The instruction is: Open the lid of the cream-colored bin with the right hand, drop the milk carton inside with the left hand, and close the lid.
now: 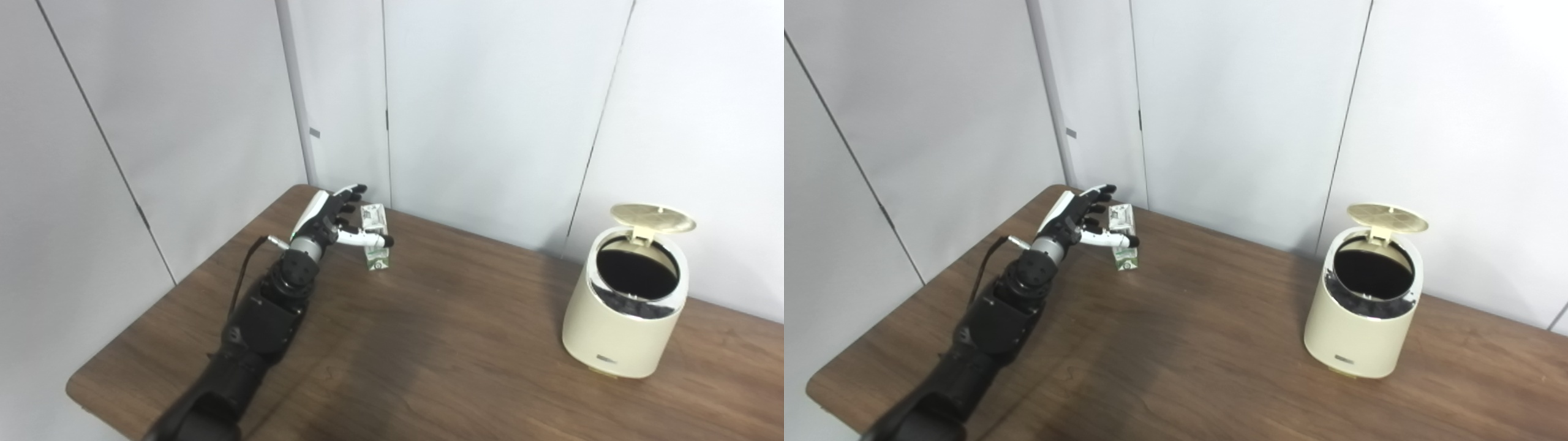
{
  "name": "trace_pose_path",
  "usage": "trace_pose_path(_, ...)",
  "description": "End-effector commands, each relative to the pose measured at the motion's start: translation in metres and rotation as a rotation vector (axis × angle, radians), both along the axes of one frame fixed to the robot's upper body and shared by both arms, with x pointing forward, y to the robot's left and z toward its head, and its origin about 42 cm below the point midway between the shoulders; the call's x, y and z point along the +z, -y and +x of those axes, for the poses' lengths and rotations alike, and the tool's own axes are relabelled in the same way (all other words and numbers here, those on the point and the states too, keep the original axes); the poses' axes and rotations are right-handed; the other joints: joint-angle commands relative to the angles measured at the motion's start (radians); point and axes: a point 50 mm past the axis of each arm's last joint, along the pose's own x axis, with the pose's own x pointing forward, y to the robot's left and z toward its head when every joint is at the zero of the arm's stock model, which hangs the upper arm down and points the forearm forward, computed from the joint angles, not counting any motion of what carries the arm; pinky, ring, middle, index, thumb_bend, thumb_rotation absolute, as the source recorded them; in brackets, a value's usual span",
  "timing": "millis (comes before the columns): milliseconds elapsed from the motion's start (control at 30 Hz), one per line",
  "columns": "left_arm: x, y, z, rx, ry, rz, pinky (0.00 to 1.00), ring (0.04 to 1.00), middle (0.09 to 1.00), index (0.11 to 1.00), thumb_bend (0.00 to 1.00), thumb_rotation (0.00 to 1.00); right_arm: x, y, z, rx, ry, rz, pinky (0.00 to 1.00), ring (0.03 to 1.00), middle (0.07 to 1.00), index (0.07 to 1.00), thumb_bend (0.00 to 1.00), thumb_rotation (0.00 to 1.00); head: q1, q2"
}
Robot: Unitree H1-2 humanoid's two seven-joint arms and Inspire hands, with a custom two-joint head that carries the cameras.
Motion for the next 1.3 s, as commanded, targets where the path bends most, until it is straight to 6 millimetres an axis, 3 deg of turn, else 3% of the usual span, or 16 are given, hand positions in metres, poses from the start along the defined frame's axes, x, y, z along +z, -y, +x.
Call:
trace_pose_path(0,0.0336,-0.0071,0.0120,-0.004,0.048,0.074,0.79,0.853,0.874,0.895,1.00,0.25,-0.0035,-0.0005,-0.0039,0.003,-0.010,-0.007,0.42,0.536,0.569,0.544,0.57,0.55,-0.002,0.002)
trace_pose_path(333,0.0327,-0.0078,0.0182,-0.046,-0.077,0.154,0.76,0.822,0.826,0.875,1.00,0.24,-0.0006,0.0007,-0.0030,-0.016,-0.045,0.026,0.41,0.535,0.565,0.537,0.63,0.56,-0.023,-0.005)
trace_pose_path(533,0.0364,-0.0078,0.0191,-0.082,-0.064,0.106,0.73,0.788,0.799,0.838,1.00,0.18,0.0014,0.0055,-0.0009,-0.037,-0.067,0.046,0.39,0.517,0.550,0.523,0.71,0.58,-0.021,-0.004)
trace_pose_path(867,0.0369,-0.0087,0.0204,-0.106,-0.062,0.098,0.73,0.786,0.791,0.824,0.99,0.16,0.0002,0.0069,0.0003,-0.044,-0.076,0.066,0.39,0.508,0.540,0.513,0.73,0.56,-0.025,-0.006)
trace_pose_path(1067,0.0359,-0.0082,0.0206,-0.068,0.021,0.114,0.66,0.729,0.740,0.777,0.84,0.02,0.0024,0.0052,-0.0010,-0.039,-0.082,0.061,0.39,0.505,0.539,0.511,0.77,0.57,-0.027,-0.002)
trace_pose_path(1200,0.0335,-0.0065,0.0209,-0.015,0.061,0.144,0.57,0.639,0.665,0.703,0.71,0.00,0.0028,0.0047,-0.0012,-0.037,-0.086,0.062,0.38,0.506,0.539,0.511,0.77,0.57,-0.027,-0.001)
trace_pose_path(1233,0.0329,-0.0062,0.0212,-0.002,0.061,0.160,0.54,0.621,0.654,0.680,0.69,0.00,0.0027,0.0047,-0.0013,-0.038,-0.087,0.065,0.38,0.506,0.539,0.510,0.78,0.57,-0.027,-0.001)
trace_pose_path(1267,0.0323,-0.0058,0.0215,0.007,0.062,0.176,0.52,0.600,0.639,0.590,0.60,0.03,0.0028,0.0047,-0.0014,-0.037,-0.087,0.066,0.39,0.507,0.540,0.510,0.79,0.57,-0.029,0.000)
